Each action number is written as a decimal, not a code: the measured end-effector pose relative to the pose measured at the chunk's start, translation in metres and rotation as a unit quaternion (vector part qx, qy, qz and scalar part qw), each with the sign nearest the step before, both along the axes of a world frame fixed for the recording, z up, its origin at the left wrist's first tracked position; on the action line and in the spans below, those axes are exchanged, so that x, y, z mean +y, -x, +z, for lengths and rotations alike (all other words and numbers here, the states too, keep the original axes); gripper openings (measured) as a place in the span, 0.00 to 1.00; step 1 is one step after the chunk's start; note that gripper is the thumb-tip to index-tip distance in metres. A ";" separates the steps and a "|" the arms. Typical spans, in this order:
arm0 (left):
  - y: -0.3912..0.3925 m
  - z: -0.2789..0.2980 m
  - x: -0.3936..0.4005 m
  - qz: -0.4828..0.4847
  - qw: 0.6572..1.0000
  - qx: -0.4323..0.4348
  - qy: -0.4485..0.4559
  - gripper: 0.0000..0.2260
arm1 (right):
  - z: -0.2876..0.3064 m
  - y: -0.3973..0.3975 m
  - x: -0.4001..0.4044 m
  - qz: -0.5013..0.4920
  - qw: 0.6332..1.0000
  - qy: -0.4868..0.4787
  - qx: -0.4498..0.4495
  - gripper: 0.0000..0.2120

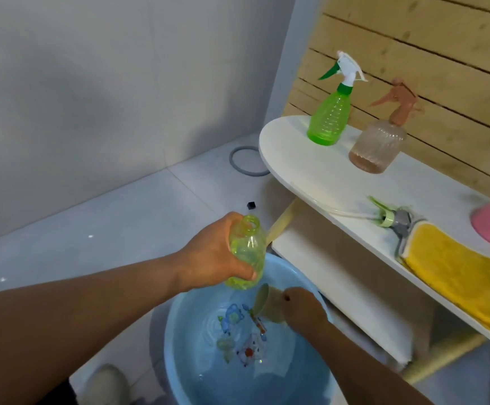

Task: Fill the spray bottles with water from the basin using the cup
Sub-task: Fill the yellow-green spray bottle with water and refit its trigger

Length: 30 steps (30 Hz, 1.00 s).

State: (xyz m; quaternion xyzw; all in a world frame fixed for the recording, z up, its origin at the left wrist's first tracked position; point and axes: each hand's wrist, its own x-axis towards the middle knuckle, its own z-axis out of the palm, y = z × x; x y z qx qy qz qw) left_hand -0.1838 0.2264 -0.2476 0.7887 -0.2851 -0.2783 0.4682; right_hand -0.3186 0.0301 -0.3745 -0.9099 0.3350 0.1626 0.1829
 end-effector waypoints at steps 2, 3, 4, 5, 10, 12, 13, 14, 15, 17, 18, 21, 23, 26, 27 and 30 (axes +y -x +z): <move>0.001 -0.001 0.000 0.003 1.000 0.001 -0.005 0.33 | -0.019 0.004 0.001 0.032 0.998 0.040 0.023 0.13; 0.002 -0.001 0.000 0.005 1.000 -0.001 -0.008 0.33 | -0.027 0.005 0.001 0.057 0.996 0.054 0.036 0.15; 0.002 -0.001 -0.001 0.006 1.000 -0.002 -0.011 0.33 | -0.035 0.005 0.002 0.081 0.993 0.063 0.053 0.16; 0.003 0.000 -0.001 0.006 1.000 -0.002 -0.015 0.33 | -0.040 0.005 0.002 0.100 0.990 0.075 0.066 0.17; 0.001 0.000 -0.003 0.011 0.999 -0.006 -0.031 0.33 | -0.067 0.001 0.013 0.144 0.981 0.096 0.093 0.14; 0.000 0.000 -0.004 0.011 0.999 -0.004 -0.034 0.34 | -0.075 -0.001 0.018 0.130 0.986 0.070 0.081 0.13; 0.000 0.000 -0.004 0.010 0.999 -0.004 -0.036 0.34 | -0.077 -0.003 0.021 0.115 0.990 0.052 0.066 0.13; -0.001 0.000 -0.004 0.010 0.999 -0.003 -0.038 0.34 | -0.079 -0.004 0.023 0.095 0.994 0.032 0.044 0.13; -0.001 0.000 -0.004 0.010 0.999 -0.003 -0.039 0.33 | -0.079 -0.005 0.025 0.065 0.998 0.005 0.017 0.13; -0.001 0.001 -0.003 0.007 0.999 0.000 -0.038 0.33 | -0.075 -0.008 0.023 -0.007 0.998 -0.057 -0.037 0.13; -0.001 0.002 -0.002 0.005 0.999 0.005 -0.035 0.33 | -0.074 -0.008 0.019 -0.038 0.994 -0.086 -0.059 0.14; -0.003 0.003 0.000 -0.004 1.000 0.012 -0.016 0.33 | -0.061 -0.005 0.010 -0.138 0.970 -0.160 -0.118 0.17; -0.004 0.005 0.001 -0.004 1.000 0.005 -0.011 0.32 | -0.043 -0.001 0.008 -0.191 0.946 -0.210 -0.153 0.17; -0.003 0.010 0.005 0.000 1.000 -0.002 -0.007 0.31 | -0.006 0.007 0.009 -0.231 0.917 -0.257 -0.201 0.15; -0.003 0.010 0.007 0.002 1.000 -0.004 -0.006 0.31 | 0.008 0.009 0.009 -0.230 0.913 -0.260 -0.212 0.15; -0.002 0.012 0.013 0.014 1.000 -0.016 -0.007 0.31 | 0.050 0.017 0.006 -0.224 0.902 -0.270 -0.251 0.15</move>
